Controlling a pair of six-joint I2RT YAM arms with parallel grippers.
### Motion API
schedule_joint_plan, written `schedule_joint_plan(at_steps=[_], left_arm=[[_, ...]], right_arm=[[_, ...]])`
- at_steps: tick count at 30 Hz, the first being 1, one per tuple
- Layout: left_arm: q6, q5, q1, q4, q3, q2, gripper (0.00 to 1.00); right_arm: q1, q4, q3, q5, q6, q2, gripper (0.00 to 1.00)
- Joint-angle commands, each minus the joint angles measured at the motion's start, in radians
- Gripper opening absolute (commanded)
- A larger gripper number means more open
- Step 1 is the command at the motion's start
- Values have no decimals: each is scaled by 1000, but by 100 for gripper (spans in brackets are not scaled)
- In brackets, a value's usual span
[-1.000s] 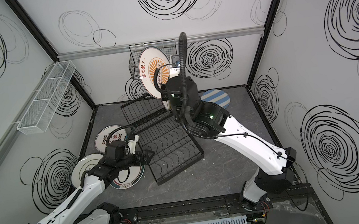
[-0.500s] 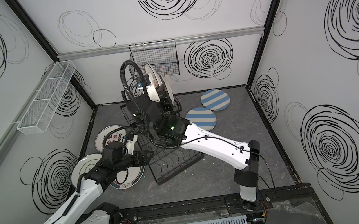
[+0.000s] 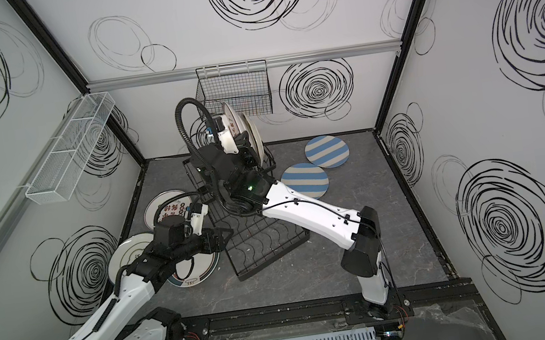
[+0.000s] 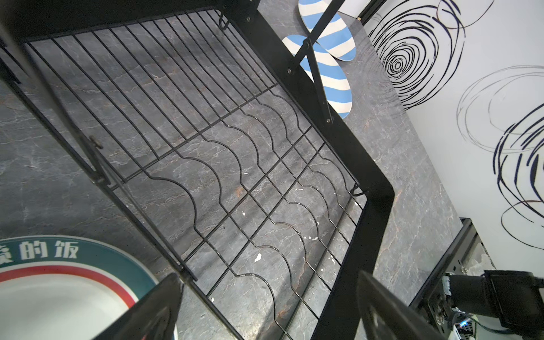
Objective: Load plates into a dish rack
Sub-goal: Place the plate on the dish rack.
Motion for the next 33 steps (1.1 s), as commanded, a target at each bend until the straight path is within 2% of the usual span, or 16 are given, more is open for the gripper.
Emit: schedule_joint_plan(at_steps=[1,5,10,19,24,33], left_arm=[[18,12,3,14,21,-6,96],[17,12,8,13,19,-5,96],[16,9,10,14,19,-3,96],[18,13,10,14,19,3,96],[17,13,11,13,19,6,96],[19,10,14,12,20,9,96]], right_arm=[[-28,-41,15,-57,75,-4,0],[-49,-76,21,-98,107,10,0],[-56,-88,22,-74,101,26,0],[-49,-53,40,-11,-16,42,0],[-49,-29,40,-13,-58,45,0],[-64,-49,58,-72,-53,83,0]])
